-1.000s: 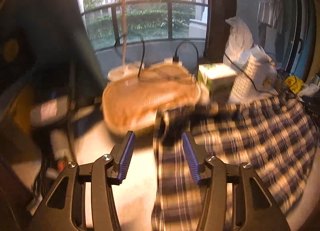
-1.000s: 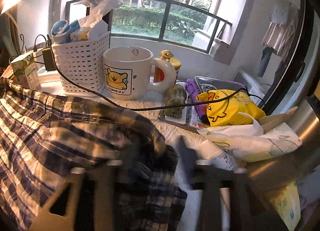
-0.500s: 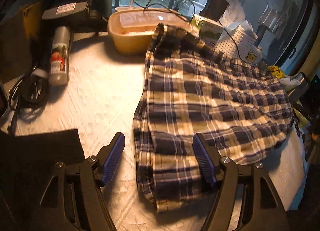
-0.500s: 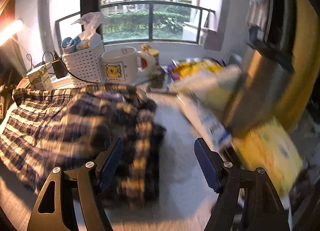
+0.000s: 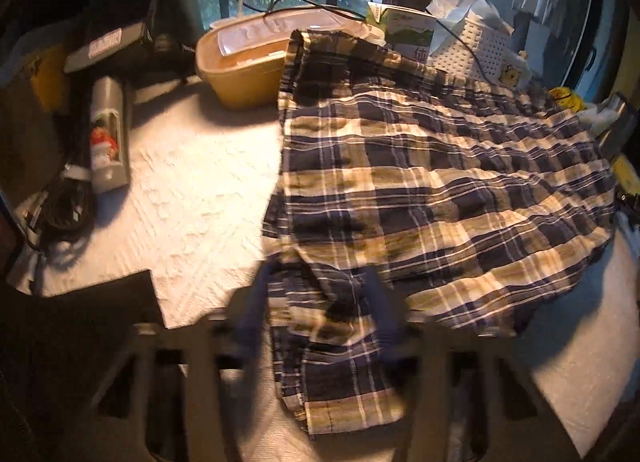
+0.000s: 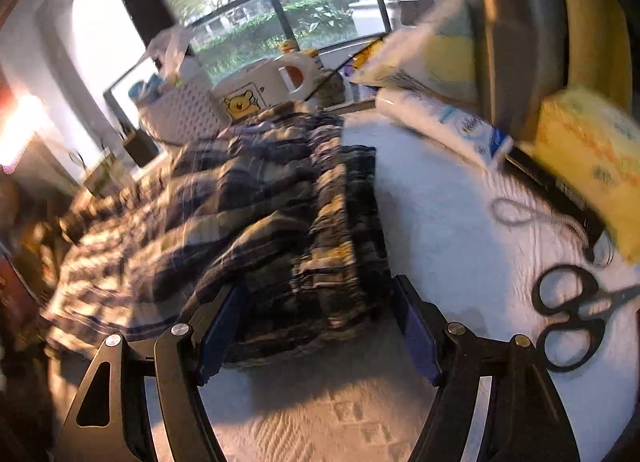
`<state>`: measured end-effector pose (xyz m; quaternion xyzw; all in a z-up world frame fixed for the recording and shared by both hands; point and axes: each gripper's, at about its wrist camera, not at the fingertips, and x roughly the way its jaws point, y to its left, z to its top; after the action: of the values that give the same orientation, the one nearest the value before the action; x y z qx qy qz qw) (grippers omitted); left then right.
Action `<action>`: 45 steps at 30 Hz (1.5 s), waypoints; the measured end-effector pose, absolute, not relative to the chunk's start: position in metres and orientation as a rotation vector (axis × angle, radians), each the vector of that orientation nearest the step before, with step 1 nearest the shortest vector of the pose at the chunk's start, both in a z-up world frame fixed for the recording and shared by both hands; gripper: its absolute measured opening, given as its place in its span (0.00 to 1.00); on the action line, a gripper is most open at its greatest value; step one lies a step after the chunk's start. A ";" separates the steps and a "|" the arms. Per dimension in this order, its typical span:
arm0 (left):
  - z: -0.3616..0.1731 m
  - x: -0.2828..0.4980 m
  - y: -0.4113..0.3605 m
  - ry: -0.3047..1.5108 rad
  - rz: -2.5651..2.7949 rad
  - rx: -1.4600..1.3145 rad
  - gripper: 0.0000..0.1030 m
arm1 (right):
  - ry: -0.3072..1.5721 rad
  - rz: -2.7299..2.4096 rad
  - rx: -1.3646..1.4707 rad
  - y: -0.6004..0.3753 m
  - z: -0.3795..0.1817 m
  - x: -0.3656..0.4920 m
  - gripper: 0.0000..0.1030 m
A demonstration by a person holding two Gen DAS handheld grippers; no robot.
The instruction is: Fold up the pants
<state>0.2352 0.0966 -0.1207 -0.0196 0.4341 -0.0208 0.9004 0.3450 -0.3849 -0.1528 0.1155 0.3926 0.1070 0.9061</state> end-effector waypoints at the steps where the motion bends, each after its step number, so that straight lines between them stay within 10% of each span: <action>1: -0.119 0.236 0.098 0.904 -0.055 -0.054 0.16 | 0.818 0.237 0.226 -0.379 -0.153 0.346 0.35; 21: -0.080 0.173 0.087 0.899 -0.085 -0.057 0.01 | 0.750 0.207 -0.059 -0.440 -0.087 0.312 0.28; 24: -0.076 0.167 0.064 0.888 -0.208 -0.075 0.03 | 0.793 0.157 -0.083 -0.446 -0.103 0.311 0.50; 25: -0.077 0.165 0.054 0.892 -0.246 -0.066 0.14 | 0.783 0.145 -0.088 -0.445 -0.105 0.307 0.66; 26: -0.078 0.164 0.047 0.896 -0.268 -0.054 0.44 | 0.758 0.152 -0.072 -0.446 -0.104 0.300 0.70; 28: -0.083 0.157 0.027 0.894 -0.307 -0.004 0.71 | 0.721 0.165 -0.027 -0.449 -0.102 0.289 0.70; 36: -0.123 0.163 -0.021 0.924 -0.249 0.228 0.73 | 0.681 0.245 -0.028 -0.420 -0.108 0.254 0.70; 41: -0.117 0.187 0.000 0.920 -0.201 0.098 0.21 | 0.693 0.407 -0.096 -0.361 -0.121 0.234 0.70; 45: -0.102 0.200 0.011 0.880 -0.217 0.068 0.13 | 0.697 0.527 -0.155 -0.307 -0.130 0.225 0.69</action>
<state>0.2002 0.0108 -0.1016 0.0327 0.4252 -0.1047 0.8985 0.2250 -0.3070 -0.1296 -0.0752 0.3371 0.2550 0.9032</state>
